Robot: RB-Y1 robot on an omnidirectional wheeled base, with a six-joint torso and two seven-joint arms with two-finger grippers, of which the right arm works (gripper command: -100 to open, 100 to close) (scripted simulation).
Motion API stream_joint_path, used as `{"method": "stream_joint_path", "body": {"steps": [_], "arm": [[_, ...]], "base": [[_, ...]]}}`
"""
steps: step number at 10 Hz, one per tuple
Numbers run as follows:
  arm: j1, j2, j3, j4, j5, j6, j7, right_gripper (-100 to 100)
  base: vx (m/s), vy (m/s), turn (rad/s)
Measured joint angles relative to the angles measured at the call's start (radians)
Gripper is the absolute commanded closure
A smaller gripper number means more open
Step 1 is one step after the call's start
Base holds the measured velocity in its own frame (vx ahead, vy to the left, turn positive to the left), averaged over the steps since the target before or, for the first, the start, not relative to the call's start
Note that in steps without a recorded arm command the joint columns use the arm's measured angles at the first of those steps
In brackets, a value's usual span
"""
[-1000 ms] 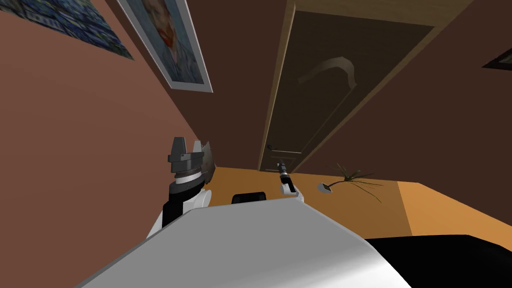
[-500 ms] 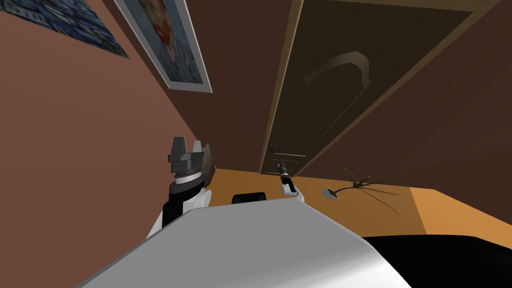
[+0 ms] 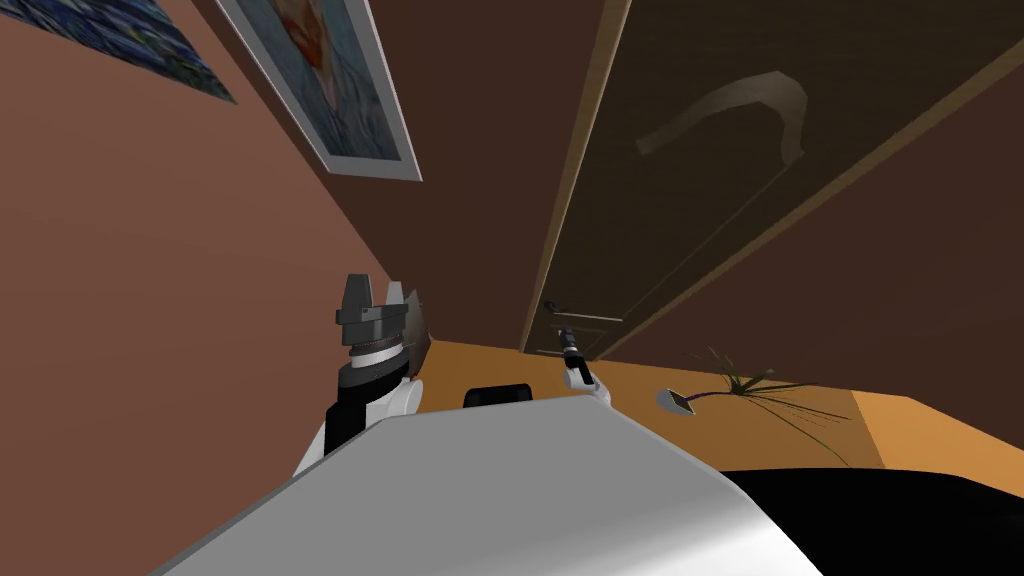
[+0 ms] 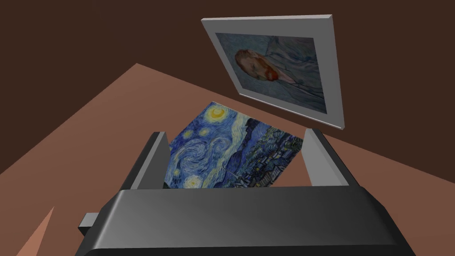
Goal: Pull the door open
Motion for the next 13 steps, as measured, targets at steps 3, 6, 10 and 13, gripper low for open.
{"method": "stream_joint_path", "body": {"steps": [3, 6, 10, 13], "arm": [[0.000, -0.046, -0.027, 0.071, -0.014, -0.043, -0.046, -100], [0.020, -0.074, -0.057, 0.073, -0.027, -0.044, -0.068, -100], [0.018, -0.077, -0.061, 0.090, -0.029, -0.053, -0.075, 100], [0.018, -0.077, -0.060, 0.090, -0.029, -0.053, -0.074, 100]], "base": [[0.215, 0.020, 0.211], [0.135, -0.009, 0.076], [0.002, -0.003, 0.001], [0.000, 0.000, 0.000]]}}
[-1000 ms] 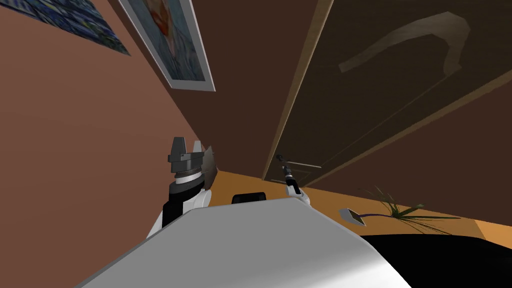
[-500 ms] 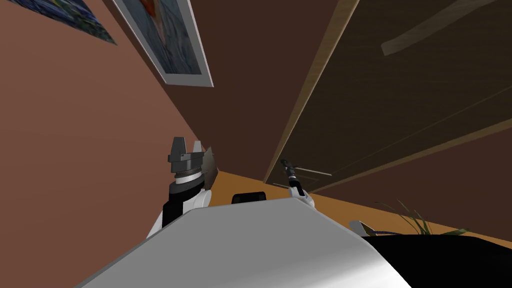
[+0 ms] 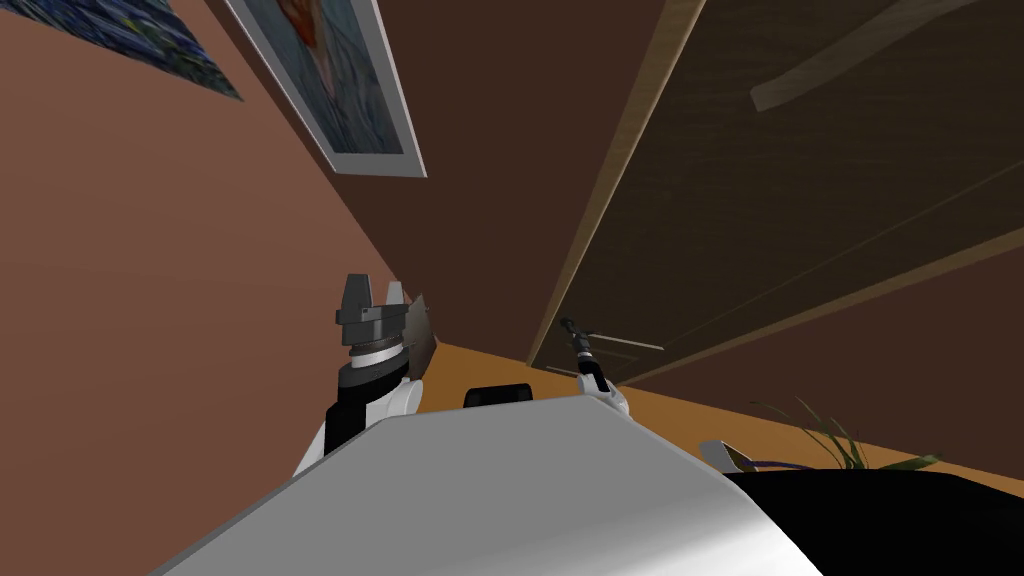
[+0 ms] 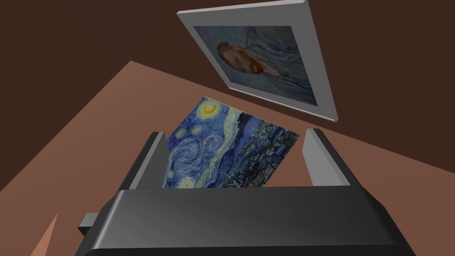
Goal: Pull the door open
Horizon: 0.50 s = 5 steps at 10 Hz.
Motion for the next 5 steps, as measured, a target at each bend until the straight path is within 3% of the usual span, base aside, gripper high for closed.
{"method": "stream_joint_path", "body": {"steps": [1, 5], "arm": [[0.000, 0.000, 0.000, 0.000, 0.000, 0.000, 0.000, 100], [0.024, -0.033, 0.032, -0.003, 0.003, -0.032, -0.036, 100]], "base": [[-0.123, -0.044, 0.137], [-0.205, -0.052, 0.142]]}}
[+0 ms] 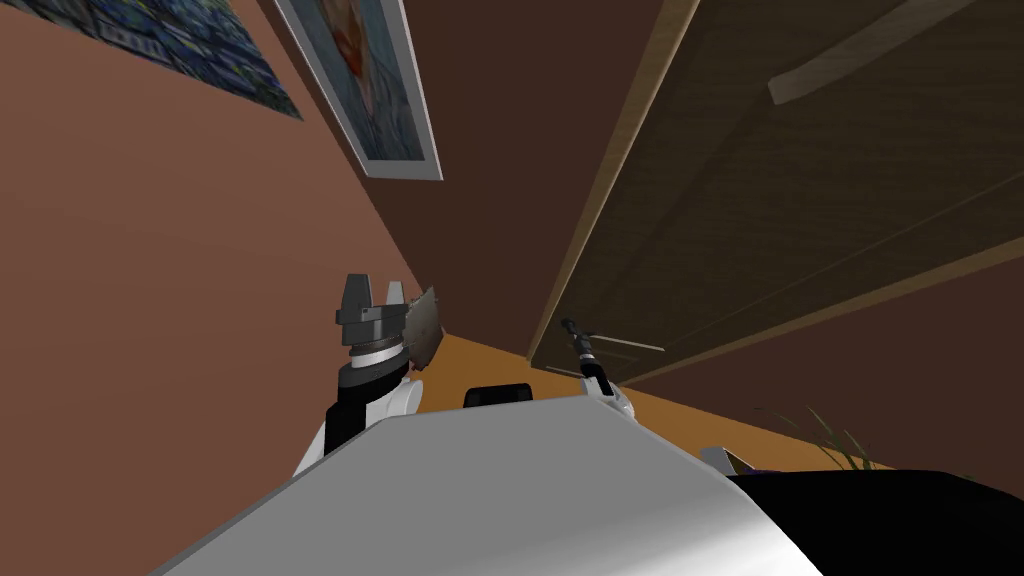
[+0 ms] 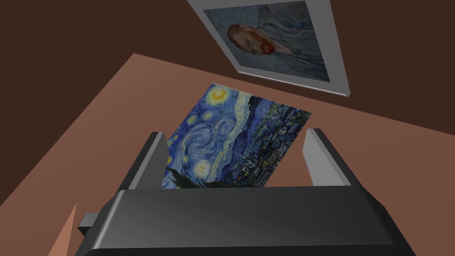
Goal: Pull the door open
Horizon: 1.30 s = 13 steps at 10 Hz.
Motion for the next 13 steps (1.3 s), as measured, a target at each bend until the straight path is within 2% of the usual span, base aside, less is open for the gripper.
{"method": "stream_joint_path", "body": {"steps": [4, 5, 6, 7, 8, 11, 13], "arm": [[0.041, -0.039, 0.044, -0.011, 0.005, -0.037, -0.046, 100], [0.045, -0.047, 0.053, -0.009, 0.006, -0.048, -0.055, 100], [0.047, -0.045, 0.057, -0.007, 0.007, -0.048, -0.058, 100], [0.060, -0.055, 0.064, -0.013, 0.006, -0.057, -0.065, 100], [0.065, -0.064, 0.070, -0.011, 0.005, -0.069, -0.073, 100], [0.104, -0.096, 0.100, -0.030, 0.005, -0.107, -0.101, 100], [0.115, -0.111, 0.119, -0.010, 0.007, -0.142, -0.118, 100]], "base": [[-0.221, -0.055, 0.162], [-0.093, -0.019, 0.033], [-0.152, -0.021, 0.134], [-0.195, -0.034, 0.142], [-0.251, -0.071, 0.227], [-0.222, -0.059, 0.123], [-0.140, -0.022, 0.069]]}}
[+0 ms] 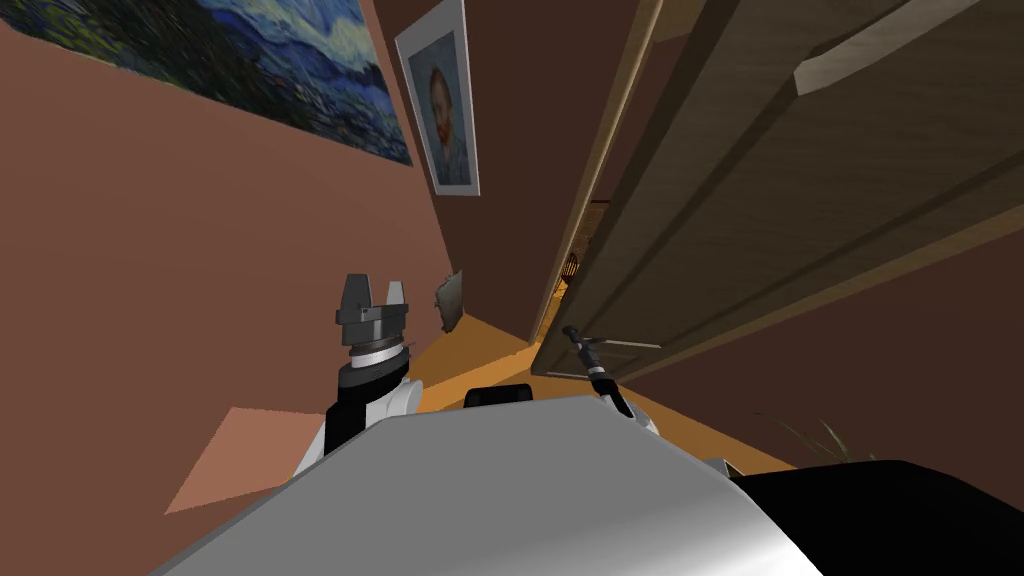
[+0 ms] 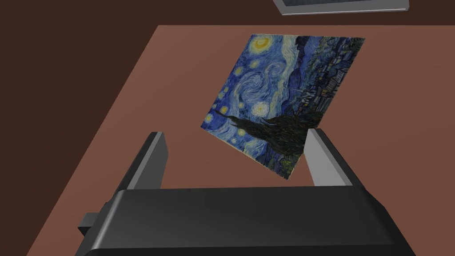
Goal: Pull the door open
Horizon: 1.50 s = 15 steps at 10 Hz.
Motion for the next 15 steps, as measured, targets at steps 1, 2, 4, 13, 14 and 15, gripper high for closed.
{"method": "stream_joint_path", "body": {"steps": [1, 2, 4, 13, 14, 15], "arm": [[0.003, 0.001, 0.003, 0.002, 0.001, -0.003, -0.003, 100], [0.020, -0.011, 0.006, -0.009, -0.003, -0.010, -0.007, 100], [0.031, -0.028, 0.023, 0.005, -0.003, -0.051, -0.025, 100], [0.102, -0.084, 0.079, 0.021, -0.010, -0.168, -0.068, 100], [0.106, -0.091, 0.085, 0.031, -0.011, -0.188, -0.073, 100], [0.109, -0.096, 0.093, 0.041, -0.012, -0.204, -0.078, 100]], "base": [[-0.165, -0.021, 0.204], [-0.210, -0.068, 0.154], [-0.198, -0.062, 0.146], [-0.187, -0.055, 0.145], [-0.209, -0.064, 0.143], [-0.208, -0.072, 0.154]]}}
